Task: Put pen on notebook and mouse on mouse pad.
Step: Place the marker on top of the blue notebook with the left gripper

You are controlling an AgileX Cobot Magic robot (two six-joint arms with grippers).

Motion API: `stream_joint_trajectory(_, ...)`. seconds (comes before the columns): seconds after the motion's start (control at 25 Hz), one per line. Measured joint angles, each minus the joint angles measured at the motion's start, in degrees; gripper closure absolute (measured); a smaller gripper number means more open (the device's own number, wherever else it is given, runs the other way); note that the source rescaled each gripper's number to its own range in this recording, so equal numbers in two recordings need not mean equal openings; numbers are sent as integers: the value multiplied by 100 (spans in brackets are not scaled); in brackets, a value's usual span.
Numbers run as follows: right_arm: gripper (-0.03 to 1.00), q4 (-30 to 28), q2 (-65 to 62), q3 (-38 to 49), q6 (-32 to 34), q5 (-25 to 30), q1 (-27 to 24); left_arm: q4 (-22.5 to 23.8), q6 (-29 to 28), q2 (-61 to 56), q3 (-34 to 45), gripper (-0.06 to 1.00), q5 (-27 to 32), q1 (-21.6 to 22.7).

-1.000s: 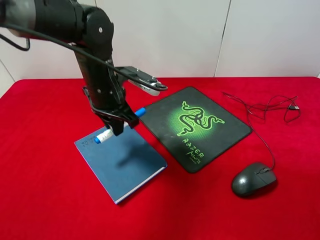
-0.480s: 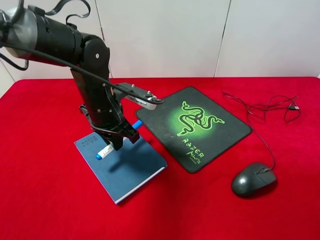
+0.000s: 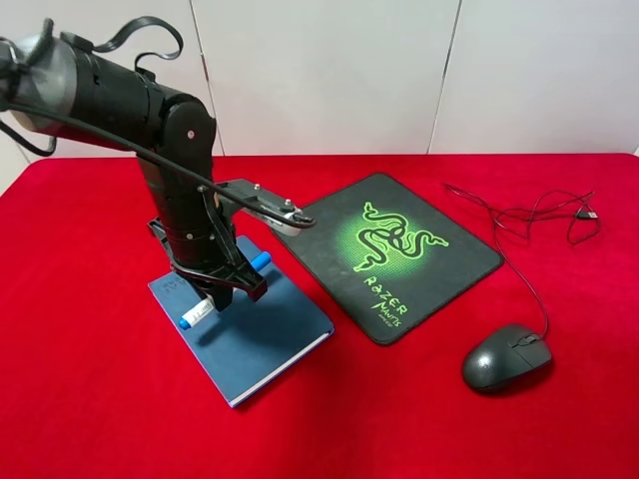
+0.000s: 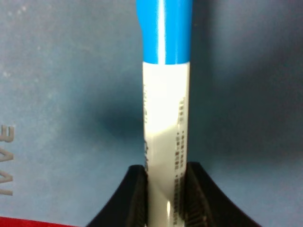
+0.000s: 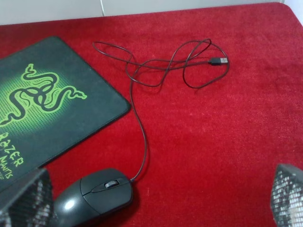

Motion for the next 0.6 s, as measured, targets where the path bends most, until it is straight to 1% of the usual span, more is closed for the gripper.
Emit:
stream_joint_trajectory(0.52,-3,0,0,0,0,0,0,11,-30,112,39,94,-103,0)
stream_joint_trajectory(0.6,-3,0,0,0,0,0,0,11,-30,112,39,92,-103,0)
